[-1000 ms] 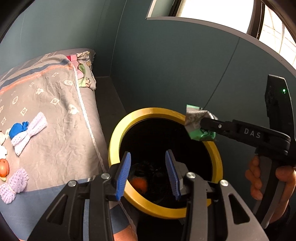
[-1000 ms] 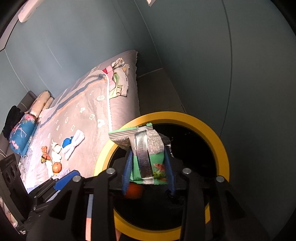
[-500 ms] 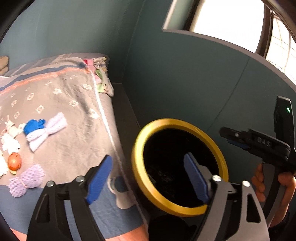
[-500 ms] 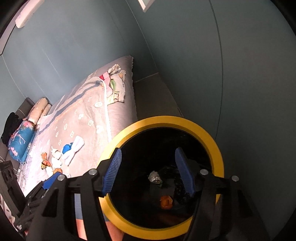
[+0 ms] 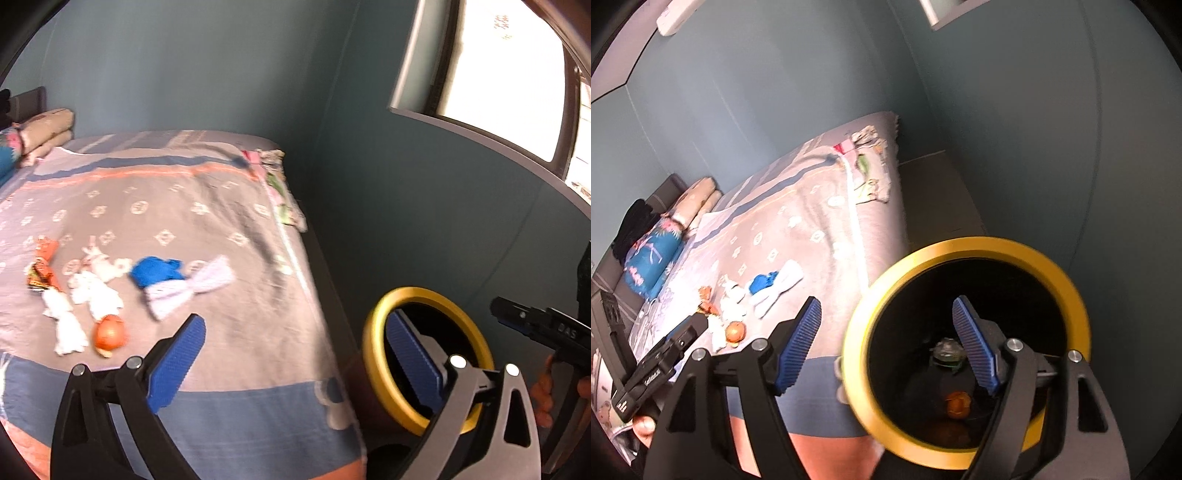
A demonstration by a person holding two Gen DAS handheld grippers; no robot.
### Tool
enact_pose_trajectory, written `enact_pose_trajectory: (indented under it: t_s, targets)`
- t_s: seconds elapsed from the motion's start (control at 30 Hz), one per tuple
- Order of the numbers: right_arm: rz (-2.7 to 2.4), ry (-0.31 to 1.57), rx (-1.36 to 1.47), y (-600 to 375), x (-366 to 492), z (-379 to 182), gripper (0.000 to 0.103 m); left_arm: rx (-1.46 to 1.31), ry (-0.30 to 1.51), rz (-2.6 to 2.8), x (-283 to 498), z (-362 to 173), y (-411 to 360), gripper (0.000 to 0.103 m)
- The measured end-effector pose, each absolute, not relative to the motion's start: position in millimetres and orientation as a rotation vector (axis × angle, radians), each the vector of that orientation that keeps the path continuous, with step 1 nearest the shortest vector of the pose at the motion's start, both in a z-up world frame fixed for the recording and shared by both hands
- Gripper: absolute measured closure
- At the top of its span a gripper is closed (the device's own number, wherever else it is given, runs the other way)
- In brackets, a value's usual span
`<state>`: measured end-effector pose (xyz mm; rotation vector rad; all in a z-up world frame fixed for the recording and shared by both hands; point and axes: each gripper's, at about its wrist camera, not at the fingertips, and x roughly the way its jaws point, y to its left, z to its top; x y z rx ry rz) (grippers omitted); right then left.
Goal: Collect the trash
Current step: 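Move both open tools back toward the remaining items on the bed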
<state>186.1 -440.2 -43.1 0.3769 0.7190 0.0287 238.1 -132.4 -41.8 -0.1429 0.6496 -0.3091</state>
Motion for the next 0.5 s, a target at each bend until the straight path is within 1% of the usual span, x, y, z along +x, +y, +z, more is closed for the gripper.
enact_pose_trajectory:
  t_s: [0.17,0.23,0.5]
  targets:
    - [0.088,0.725,0.343,-407.1,194.5,-40.1,0.031,-0.140,0.633,-0.237,238.0,-38.7,-96.4,0.008]
    - [0.120,0.724,0.331,-392.3,199.4,-39.8,0.027,-0.142,0.627,-0.205,238.4,-37.6,-79.0,0.008]
    - [0.233,0.749,0.263,-330.7,215.1,-40.9,0.027,-0.147,0.627,-0.083,245.1,-42.3,-17.7,0.008]
